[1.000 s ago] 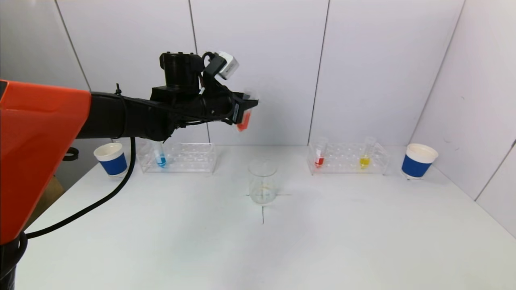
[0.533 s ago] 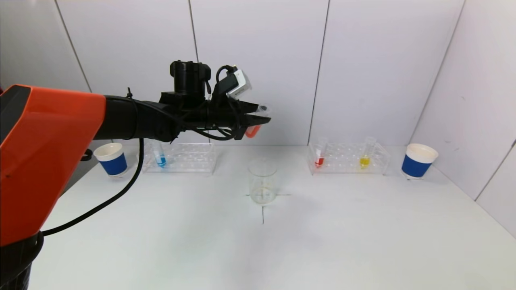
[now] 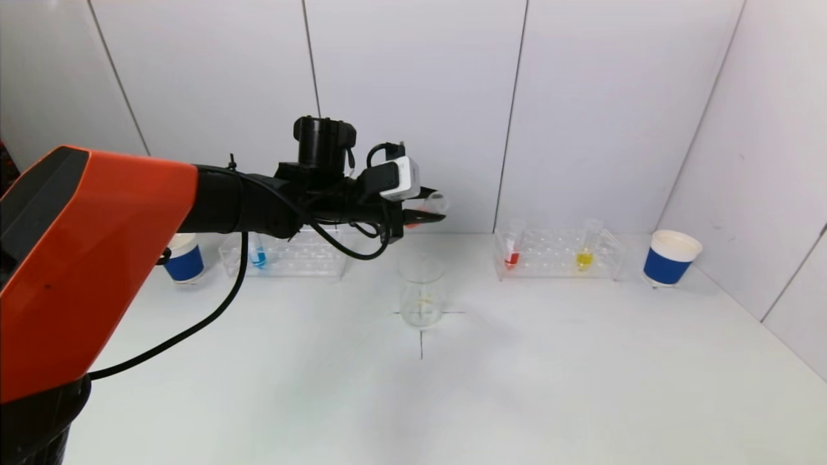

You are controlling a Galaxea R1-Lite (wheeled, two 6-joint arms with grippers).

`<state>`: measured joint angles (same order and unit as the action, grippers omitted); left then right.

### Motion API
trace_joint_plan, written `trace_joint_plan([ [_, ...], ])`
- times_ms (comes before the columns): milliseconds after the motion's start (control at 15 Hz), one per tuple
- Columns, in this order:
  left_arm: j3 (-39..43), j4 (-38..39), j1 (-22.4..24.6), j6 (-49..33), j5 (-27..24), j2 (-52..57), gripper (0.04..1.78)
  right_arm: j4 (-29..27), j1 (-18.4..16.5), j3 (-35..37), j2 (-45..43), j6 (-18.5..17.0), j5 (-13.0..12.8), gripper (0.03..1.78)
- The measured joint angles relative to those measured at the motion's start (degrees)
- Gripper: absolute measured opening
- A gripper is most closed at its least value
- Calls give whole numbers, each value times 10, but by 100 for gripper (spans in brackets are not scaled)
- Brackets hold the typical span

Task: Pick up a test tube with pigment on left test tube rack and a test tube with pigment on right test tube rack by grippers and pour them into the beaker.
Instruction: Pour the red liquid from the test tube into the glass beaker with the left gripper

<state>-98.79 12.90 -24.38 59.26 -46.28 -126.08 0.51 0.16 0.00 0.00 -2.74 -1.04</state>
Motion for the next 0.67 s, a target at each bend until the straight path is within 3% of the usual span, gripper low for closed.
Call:
trace_joint_plan([
  [267, 39, 52, -10, 55, -8, 5, 45, 0, 0, 0, 0, 0, 0, 177],
  [667, 41, 66, 6, 76, -36, -5, 45, 0, 0, 0, 0, 0, 0, 177],
])
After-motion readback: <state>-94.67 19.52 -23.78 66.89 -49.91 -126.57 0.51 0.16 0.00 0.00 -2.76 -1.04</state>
